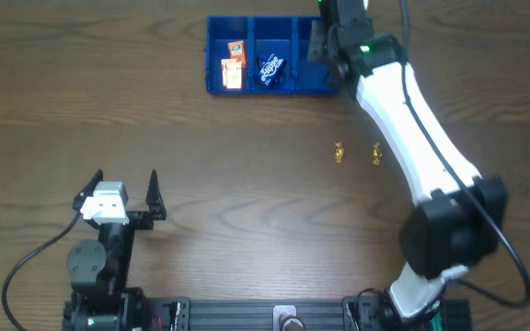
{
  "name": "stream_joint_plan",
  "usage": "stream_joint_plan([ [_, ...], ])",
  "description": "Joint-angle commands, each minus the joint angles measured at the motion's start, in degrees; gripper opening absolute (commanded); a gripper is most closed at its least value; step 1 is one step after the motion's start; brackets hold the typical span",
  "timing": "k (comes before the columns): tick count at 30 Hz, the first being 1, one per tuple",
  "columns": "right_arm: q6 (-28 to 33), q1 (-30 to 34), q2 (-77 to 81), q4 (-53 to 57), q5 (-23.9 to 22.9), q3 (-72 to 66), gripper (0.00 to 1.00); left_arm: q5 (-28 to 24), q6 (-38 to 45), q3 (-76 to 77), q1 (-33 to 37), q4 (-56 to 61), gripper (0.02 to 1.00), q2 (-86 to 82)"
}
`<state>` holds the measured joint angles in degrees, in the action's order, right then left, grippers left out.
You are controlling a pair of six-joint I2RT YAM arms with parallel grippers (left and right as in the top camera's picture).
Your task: Sort Candies Into Trays
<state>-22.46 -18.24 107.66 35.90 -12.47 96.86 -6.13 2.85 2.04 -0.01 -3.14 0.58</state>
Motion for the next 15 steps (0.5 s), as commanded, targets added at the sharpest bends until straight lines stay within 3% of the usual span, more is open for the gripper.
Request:
stream_joint_plan([
  [1, 1.7, 1.6, 6.1, -3.1, 5.1, 1.9, 0.075, -1.2, 0.2, -1.7, 0.2, -0.9, 0.998, -0.4],
  [9, 1.8, 1.7, 10.6, -5.2, 5.5, 1.9, 0.097, -1.2, 0.2, -1.7, 0.2, -0.9, 0.998, -0.4],
  [10, 1.8, 1.7, 10.6, -5.2, 5.5, 1.9, 0.183, -1.2, 0.2, -1.7, 0.2, -0.9, 0.998, -0.4],
  [11, 1.8, 1.7, 10.7, -5.1, 5.5, 1.9, 0.334, -1.2, 0.2, -1.7, 0.2, -0.9, 0.998, -0.4],
  [15, 1.8, 1.4, 10.1, -4.5, 4.4, 1.9, 0.494, -1.2, 0.2, -1.7, 0.2, -0.9, 0.998, -0.4],
])
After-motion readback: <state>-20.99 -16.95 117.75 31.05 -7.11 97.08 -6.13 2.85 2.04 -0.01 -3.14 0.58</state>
